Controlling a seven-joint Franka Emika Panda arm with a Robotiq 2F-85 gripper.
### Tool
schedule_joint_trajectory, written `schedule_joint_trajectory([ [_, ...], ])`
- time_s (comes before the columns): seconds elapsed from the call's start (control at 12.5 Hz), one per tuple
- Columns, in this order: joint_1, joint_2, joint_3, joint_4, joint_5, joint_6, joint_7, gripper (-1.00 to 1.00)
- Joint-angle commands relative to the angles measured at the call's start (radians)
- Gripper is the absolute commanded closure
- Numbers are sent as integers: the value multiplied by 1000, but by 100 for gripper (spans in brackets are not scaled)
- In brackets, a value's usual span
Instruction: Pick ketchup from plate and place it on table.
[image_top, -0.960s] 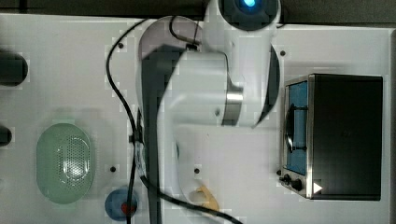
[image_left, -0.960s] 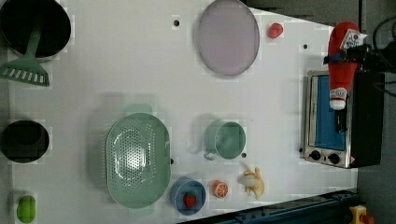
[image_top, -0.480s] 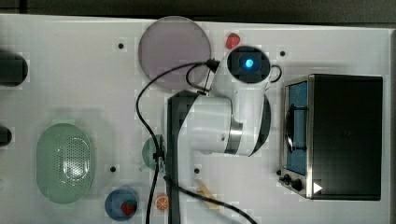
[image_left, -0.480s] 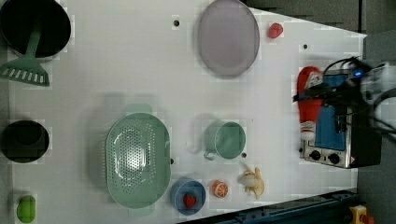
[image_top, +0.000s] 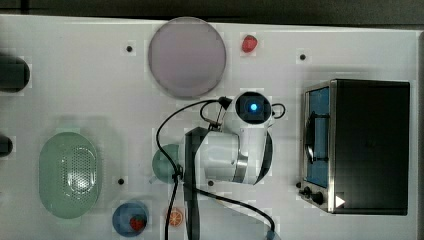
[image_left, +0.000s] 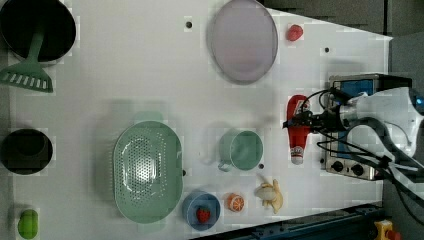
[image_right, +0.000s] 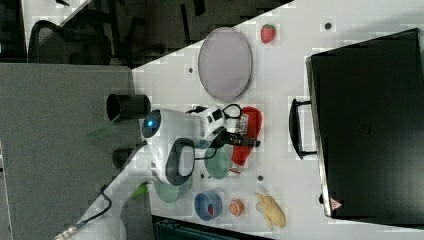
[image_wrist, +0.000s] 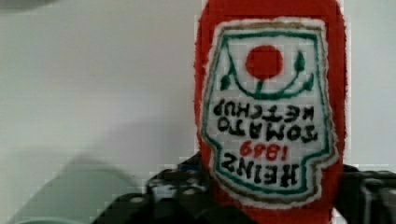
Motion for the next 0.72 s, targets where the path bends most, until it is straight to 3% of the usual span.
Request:
schedule_joint_trajectory([
  [0.08,4,37,6,14,4,32,36,-93],
  [0.32,4,19,9,33,4,41,40,-100],
  [0.72,5,-213,36,172,4,-177,284,-100],
])
